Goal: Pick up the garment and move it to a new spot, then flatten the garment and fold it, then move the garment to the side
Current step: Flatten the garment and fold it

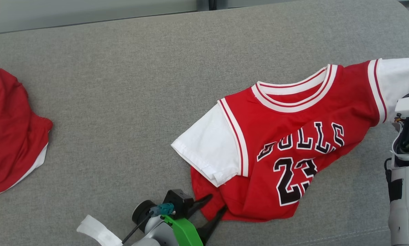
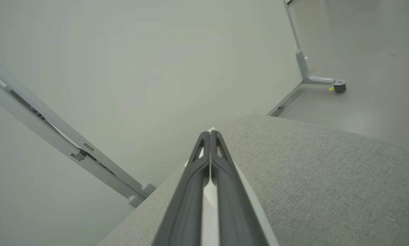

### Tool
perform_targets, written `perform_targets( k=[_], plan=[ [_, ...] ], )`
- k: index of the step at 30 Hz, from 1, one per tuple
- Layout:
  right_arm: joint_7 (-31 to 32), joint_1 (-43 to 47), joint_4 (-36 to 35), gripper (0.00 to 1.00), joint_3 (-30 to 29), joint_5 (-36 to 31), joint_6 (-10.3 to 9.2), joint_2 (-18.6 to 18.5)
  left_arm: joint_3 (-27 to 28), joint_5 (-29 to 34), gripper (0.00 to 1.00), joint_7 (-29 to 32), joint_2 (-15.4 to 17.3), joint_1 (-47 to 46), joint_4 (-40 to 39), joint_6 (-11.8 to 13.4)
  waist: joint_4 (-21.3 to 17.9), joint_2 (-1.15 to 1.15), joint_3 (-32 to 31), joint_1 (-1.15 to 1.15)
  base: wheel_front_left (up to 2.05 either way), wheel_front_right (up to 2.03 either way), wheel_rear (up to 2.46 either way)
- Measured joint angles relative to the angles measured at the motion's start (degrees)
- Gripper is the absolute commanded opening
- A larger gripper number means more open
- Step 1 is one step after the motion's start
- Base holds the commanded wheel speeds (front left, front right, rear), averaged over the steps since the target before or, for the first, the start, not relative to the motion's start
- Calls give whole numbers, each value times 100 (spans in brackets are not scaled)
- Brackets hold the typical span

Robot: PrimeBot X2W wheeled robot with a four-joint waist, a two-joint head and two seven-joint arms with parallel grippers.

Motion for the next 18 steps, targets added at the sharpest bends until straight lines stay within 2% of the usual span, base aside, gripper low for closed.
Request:
perform_targets(
  k=[1, 12, 18],
  plan=[
    [-2, 1, 0, 0, 3, 9, 0, 2, 1, 0, 0, -13, -1, -18, 35, 0, -4, 0, -1, 0, 0, 0, 0],
    [-82, 85, 69, 0, -24, 146, 0, 24, 42, -271, 0, -294, -35, -103, 115, 0, -9, 0, -83, 0, 0, 0, 0],
    [-94, 147, 86, 0, -21, 154, 0, 31, 291, -305, 0, -442, 107, -112, 211, 0, 48, 0, -153, 0, 0, 0, 0]
  ],
)
